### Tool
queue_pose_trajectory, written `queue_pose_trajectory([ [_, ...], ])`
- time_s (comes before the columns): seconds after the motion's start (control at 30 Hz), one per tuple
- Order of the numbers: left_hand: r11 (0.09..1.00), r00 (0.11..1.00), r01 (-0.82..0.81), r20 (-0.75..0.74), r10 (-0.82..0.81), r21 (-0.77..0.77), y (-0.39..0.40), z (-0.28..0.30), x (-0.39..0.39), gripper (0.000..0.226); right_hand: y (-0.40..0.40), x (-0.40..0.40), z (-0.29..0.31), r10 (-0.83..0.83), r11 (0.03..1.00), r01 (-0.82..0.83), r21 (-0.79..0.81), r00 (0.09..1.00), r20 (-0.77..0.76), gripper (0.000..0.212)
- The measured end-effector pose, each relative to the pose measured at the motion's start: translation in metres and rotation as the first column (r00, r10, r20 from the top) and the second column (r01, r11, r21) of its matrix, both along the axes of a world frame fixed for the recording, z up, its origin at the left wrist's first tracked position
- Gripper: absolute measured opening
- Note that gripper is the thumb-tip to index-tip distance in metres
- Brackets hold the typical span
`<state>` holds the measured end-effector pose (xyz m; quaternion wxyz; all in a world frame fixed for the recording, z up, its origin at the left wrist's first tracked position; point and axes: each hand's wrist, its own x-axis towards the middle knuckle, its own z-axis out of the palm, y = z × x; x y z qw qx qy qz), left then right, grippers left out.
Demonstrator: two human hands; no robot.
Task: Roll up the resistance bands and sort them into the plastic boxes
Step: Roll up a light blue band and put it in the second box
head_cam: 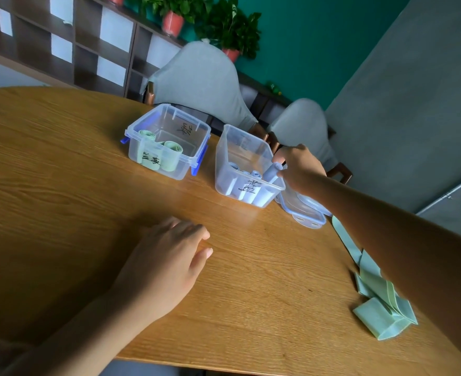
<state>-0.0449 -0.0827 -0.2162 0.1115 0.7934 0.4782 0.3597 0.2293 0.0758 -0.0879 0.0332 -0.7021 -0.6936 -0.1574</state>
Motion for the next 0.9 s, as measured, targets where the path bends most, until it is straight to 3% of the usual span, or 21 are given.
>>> queue_pose_trajectory([
  [0.4,1.000,1.000,-0.013,0.000,0.013,-0.006,0.000,0.000,0.000,0.015,0.013,-0.006,-0.004,0.091,0.971,-0.071,-0.229,0.993,0.077,0.029],
  [0.6,1.000,1.000,-0.019,0.008,0.019,-0.007,-0.001,0.001,0.000,0.018,0.018,-0.004,-0.002,0.129,0.949,-0.093,-0.300,0.986,0.103,0.039],
  [0.9,1.000,1.000,-0.018,-0.008,0.018,-0.010,0.000,-0.001,0.000,0.016,0.025,-0.001,0.009,0.117,0.899,-0.097,-0.428,0.993,0.022,0.045],
])
